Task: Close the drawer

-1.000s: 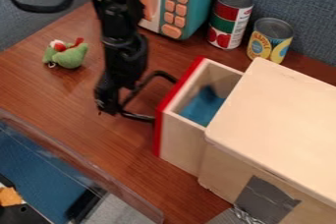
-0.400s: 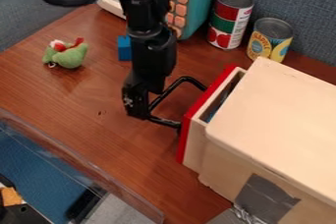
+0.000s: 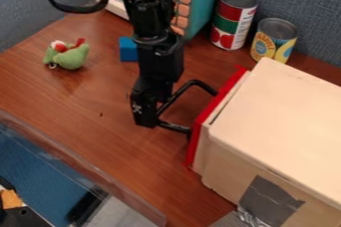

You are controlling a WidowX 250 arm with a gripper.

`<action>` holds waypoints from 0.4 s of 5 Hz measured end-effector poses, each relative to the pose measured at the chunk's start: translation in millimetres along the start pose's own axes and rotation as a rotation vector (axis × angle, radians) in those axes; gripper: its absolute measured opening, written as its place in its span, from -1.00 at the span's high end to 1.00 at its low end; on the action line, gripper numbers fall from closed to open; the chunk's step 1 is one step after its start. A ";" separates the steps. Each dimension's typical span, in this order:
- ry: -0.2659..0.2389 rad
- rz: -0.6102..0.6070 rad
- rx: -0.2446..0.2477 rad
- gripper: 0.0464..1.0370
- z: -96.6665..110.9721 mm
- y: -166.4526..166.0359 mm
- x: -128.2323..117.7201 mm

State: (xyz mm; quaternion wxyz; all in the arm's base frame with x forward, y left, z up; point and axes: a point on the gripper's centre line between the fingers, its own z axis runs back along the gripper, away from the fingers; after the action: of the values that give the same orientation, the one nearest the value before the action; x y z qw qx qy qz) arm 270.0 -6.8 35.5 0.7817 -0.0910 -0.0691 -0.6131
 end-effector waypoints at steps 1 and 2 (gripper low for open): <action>-0.022 -0.012 -0.020 -0.93 -1.2 -4.8 9.9; -0.038 -0.027 -0.045 -0.93 -2.0 -14.7 18.8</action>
State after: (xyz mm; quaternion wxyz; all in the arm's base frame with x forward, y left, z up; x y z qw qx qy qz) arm 260.2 -28.5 38.5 0.7696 -0.1194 -0.0712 -0.6232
